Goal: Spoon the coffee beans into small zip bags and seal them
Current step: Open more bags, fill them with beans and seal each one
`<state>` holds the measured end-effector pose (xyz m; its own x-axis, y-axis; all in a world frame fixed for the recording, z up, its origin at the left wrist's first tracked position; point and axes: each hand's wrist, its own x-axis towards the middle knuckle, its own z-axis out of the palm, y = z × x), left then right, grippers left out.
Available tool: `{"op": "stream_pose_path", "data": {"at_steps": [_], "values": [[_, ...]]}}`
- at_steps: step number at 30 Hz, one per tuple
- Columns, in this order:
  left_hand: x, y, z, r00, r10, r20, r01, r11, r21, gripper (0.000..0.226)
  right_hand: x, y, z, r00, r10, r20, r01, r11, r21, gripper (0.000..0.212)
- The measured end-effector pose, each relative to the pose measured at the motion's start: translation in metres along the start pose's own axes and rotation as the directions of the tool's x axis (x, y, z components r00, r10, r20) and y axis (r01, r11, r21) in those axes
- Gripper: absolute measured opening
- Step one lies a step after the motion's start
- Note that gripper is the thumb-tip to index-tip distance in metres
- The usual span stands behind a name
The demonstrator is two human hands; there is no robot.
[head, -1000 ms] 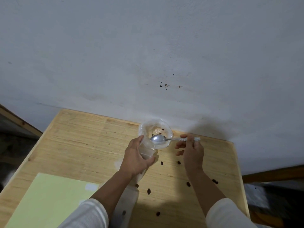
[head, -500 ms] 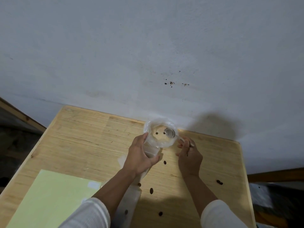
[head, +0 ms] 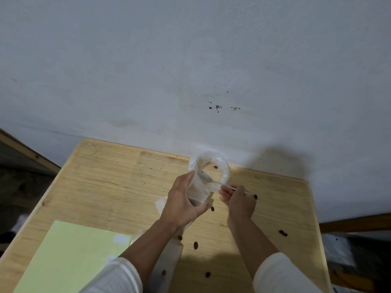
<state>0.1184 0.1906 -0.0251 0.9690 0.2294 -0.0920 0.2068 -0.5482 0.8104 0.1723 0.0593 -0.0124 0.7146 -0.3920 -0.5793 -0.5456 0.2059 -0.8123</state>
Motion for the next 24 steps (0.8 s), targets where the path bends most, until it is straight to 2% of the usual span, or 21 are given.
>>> {"op": "stream_pose_path", "data": {"at_steps": [4, 11, 14, 17, 19, 24], "values": [[0.0, -0.001, -0.003, 1.0, 0.013, -0.009, -0.013, 1.0, 0.019, 0.093, 0.0, -0.003, 0.002, 0.99, 0.126, -0.066, -0.12, 0.988, 0.095, 0.026], [-0.005, -0.001, -0.007, 1.0, 0.026, -0.007, -0.026, 1.0, 0.003, 0.092, 0.008, -0.009, 0.004, 0.95, 0.311, -0.039, -0.311, 0.95, 0.019, 0.034], [-0.006, -0.001, -0.009, 0.999, 0.038, -0.016, -0.038, 0.999, 0.019, 0.092, 0.009, -0.01, 0.003, 0.94, 0.342, -0.005, -0.342, 0.938, 0.056, 0.032], [-0.006, 0.001, -0.01, 0.999, 0.036, -0.039, -0.035, 0.999, 0.031, 0.09, 0.007, -0.01, -0.001, 0.929, 0.362, 0.076, -0.37, 0.898, 0.237, 0.025], [-0.006, 0.001, -0.011, 0.998, 0.028, -0.047, -0.027, 0.999, 0.034, 0.09, 0.007, -0.007, -0.002, 0.933, 0.354, 0.059, -0.353, 0.876, 0.328, 0.021], [-0.01, -0.004, -0.008, 0.998, -0.017, -0.056, 0.018, 1.0, 0.016, 0.088, 0.006, 0.001, 0.001, 0.957, 0.283, 0.059, -0.283, 0.874, 0.394, 0.018]]}}
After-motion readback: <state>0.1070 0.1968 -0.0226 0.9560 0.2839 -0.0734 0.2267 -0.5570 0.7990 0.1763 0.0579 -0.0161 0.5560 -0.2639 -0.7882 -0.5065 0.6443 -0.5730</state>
